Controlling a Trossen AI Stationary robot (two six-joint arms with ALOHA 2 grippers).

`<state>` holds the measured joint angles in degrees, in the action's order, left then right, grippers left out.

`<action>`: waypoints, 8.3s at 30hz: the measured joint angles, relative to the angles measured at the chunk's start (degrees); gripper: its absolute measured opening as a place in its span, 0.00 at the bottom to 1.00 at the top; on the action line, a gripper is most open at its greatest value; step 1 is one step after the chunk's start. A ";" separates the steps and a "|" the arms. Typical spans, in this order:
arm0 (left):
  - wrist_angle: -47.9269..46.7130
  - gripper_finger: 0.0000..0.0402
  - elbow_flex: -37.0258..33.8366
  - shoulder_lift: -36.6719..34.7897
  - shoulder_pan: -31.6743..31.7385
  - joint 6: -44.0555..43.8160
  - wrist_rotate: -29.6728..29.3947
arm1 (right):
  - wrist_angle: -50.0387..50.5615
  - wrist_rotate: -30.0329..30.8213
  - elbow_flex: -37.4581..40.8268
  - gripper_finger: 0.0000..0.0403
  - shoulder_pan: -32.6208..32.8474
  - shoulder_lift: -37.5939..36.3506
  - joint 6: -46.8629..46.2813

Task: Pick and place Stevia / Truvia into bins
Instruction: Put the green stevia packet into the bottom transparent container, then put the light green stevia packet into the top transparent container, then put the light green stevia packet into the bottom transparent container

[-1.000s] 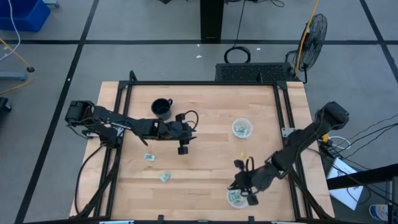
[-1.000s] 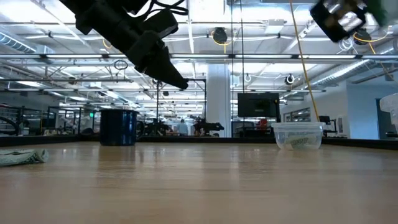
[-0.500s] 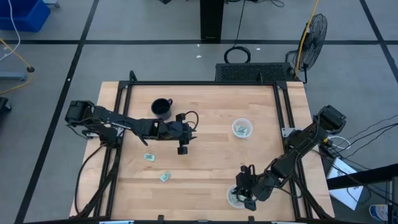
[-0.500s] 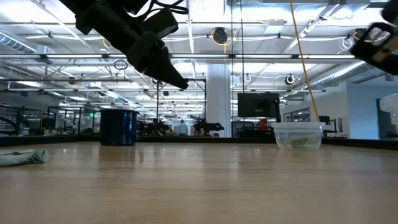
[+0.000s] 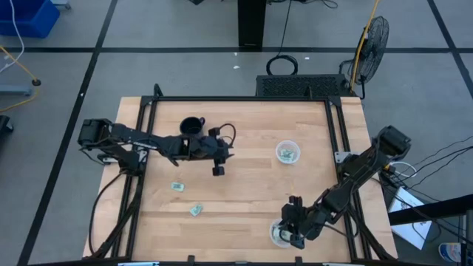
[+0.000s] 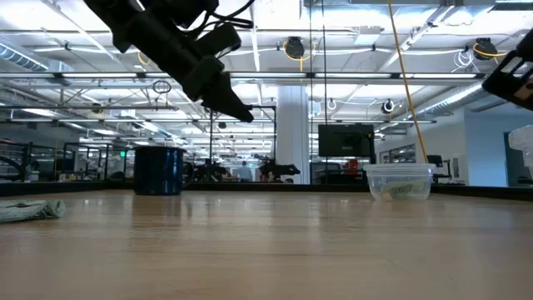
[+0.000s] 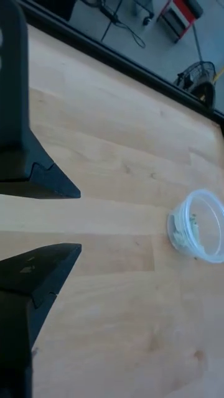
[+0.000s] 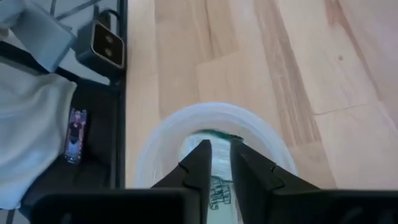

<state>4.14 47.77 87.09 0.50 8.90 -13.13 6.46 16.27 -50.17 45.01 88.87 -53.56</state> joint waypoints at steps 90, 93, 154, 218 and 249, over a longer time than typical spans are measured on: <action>17.02 0.01 -13.33 -4.57 -10.55 -10.76 8.40 | -55.93 -27.15 17.94 0.19 -44.55 5.27 78.29; 19.55 0.03 -13.32 -4.57 -6.42 -7.81 15.16 | -57.55 -28.34 16.87 0.19 -44.13 7.03 78.51; 19.91 0.22 -8.07 -2.27 1.72 2.60 19.78 | -49.28 -13.19 7.26 0.01 -46.39 11.42 78.09; -18.25 0.28 -8.50 -1.35 -33.25 -43.88 4.56 | -12.13 13.44 17.44 0.22 -44.15 -28.86 52.81; 10.95 0.03 -9.04 -1.26 -19.42 -4.58 -15.02 | -49.74 -8.70 20.97 0.22 -44.55 -8.52 58.70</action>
<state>15.09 38.73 85.83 -18.92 4.32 -28.15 -43.28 7.57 -29.20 0.47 80.35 5.14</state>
